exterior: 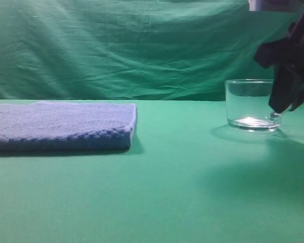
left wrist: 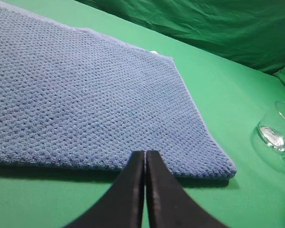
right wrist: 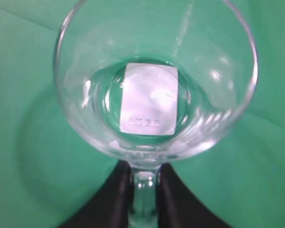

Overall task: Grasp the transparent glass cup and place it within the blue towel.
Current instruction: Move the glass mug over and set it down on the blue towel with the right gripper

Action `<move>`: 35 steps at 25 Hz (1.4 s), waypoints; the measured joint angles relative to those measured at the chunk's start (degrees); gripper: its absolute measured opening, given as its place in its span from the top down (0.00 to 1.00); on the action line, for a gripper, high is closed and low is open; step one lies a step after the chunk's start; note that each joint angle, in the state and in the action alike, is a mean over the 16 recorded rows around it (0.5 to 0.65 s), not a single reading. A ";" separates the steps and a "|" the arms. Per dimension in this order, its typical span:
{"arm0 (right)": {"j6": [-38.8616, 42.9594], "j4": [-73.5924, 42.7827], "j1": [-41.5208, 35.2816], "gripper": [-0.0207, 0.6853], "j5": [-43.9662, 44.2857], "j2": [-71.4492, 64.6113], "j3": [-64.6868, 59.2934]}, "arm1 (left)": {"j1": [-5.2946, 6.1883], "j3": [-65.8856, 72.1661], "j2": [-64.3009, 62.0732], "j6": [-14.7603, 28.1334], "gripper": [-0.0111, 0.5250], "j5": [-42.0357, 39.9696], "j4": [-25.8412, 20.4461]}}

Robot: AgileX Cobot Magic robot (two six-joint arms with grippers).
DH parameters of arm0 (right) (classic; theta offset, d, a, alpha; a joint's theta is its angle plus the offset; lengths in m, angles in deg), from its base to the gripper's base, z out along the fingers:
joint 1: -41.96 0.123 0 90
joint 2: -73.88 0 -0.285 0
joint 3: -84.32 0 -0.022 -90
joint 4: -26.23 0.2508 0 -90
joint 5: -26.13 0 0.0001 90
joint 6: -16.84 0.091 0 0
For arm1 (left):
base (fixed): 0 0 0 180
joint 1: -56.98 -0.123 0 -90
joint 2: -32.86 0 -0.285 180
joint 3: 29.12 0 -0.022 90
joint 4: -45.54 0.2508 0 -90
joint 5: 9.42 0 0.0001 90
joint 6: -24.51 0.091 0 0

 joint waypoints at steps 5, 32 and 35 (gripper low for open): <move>-1.37 -0.07 4.98 0.83 3.60 -2.72 10.73 | 0.00 0.00 0.00 0.00 0.98 0.00 0.00; -3.61 -0.34 21.89 0.51 8.40 -37.81 53.15 | 0.00 0.00 0.00 0.00 0.98 0.00 0.00; -3.49 -0.65 21.69 0.37 10.37 -37.32 54.29 | 0.00 0.00 0.00 0.00 0.98 0.00 0.00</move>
